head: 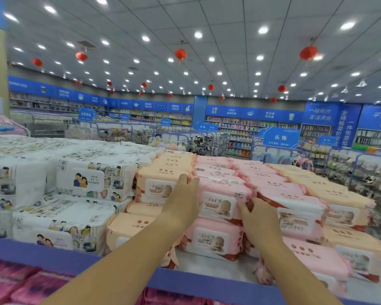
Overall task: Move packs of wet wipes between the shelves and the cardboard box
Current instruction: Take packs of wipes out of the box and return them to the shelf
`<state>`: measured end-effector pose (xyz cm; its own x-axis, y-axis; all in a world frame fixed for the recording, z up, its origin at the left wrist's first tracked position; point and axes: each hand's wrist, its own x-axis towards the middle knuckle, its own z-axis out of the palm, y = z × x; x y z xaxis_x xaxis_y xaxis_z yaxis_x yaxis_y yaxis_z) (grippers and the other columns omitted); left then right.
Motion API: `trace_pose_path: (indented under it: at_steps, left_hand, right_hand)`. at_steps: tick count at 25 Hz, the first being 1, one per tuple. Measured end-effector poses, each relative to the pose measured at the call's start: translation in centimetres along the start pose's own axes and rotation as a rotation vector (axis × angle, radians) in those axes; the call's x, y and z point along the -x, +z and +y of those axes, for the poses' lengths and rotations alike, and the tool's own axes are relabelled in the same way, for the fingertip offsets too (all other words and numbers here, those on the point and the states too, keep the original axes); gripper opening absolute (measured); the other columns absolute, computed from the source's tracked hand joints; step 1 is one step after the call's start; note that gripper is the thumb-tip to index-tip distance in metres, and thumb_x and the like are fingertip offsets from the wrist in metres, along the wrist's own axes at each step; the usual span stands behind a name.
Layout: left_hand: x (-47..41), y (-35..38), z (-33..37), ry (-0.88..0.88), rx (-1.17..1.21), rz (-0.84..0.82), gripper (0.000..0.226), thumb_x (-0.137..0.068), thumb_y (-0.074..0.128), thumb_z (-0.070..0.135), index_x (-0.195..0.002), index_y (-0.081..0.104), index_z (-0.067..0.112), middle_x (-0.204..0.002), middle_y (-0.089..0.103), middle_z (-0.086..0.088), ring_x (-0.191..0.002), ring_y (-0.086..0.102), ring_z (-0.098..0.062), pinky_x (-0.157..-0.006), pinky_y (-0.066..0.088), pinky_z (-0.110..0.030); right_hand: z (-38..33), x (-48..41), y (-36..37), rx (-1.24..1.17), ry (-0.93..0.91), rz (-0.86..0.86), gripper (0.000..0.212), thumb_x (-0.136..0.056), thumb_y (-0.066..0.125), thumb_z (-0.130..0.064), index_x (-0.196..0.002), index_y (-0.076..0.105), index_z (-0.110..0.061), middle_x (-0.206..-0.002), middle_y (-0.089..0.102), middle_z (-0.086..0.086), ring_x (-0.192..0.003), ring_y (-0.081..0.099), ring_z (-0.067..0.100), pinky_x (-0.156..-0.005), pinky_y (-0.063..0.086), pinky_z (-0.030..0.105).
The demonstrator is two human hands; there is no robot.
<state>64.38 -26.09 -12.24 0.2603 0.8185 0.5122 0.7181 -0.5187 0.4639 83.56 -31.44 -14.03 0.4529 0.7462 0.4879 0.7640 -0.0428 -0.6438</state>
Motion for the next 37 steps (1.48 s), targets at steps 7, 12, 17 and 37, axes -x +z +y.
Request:
trace_pose_path:
  at_steps: [7, 12, 17, 37]
  left_hand:
    - [5.2, -3.7, -0.9, -0.009, 0.291, -0.139, 0.061, -0.089, 0.062, 0.026, -0.146, 0.038, 0.025, -0.132, 0.051, 0.012, -0.107, 0.047, -0.005, -0.092, 0.041, -0.025]
    - [10.9, -7.6, -6.3, -0.069, 0.429, -0.257, 0.080, -0.094, 0.059, 0.057, -0.159, 0.027, 0.022, -0.159, 0.035, 0.008, -0.144, 0.036, -0.013, -0.113, 0.033, -0.033]
    - [18.2, -12.1, -13.3, -0.034, 0.559, -0.399, 0.082, -0.091, 0.046, 0.071, -0.159, 0.026, 0.030, -0.164, 0.028, 0.013, -0.149, 0.031, -0.012, -0.120, 0.029, -0.039]
    - [62.8, -34.1, -45.9, -0.679, 0.563, -0.597, 0.060, -0.103, 0.040, 0.054, -0.157, 0.032, 0.030, -0.158, 0.035, 0.016, -0.135, 0.038, -0.004, -0.104, 0.033, -0.025]
  right_hand:
    - [-2.1, 4.7, -1.0, 0.089, 0.064, -0.108, 0.046, -0.094, 0.056, -0.053, -0.121, 0.061, -0.016, -0.115, 0.067, -0.001, -0.098, 0.063, 0.017, -0.082, 0.053, 0.036]
    - [-7.3, 12.8, -0.9, -0.037, 0.060, -0.236, 0.063, -0.095, 0.054, -0.056, -0.148, 0.043, -0.023, -0.150, 0.049, -0.002, -0.133, 0.049, 0.021, -0.098, 0.043, 0.035]
    - [-13.5, 22.8, 2.4, -0.222, 0.193, -0.225, 0.065, -0.098, 0.043, -0.059, -0.153, 0.036, -0.025, -0.157, 0.039, -0.003, -0.142, 0.040, 0.019, -0.115, 0.035, 0.041]
    - [-32.4, 71.8, 21.9, -0.354, 0.499, -0.609, 0.055, -0.104, 0.035, -0.051, -0.152, 0.039, -0.025, -0.154, 0.039, -0.010, -0.145, 0.035, 0.015, -0.106, 0.027, 0.026]
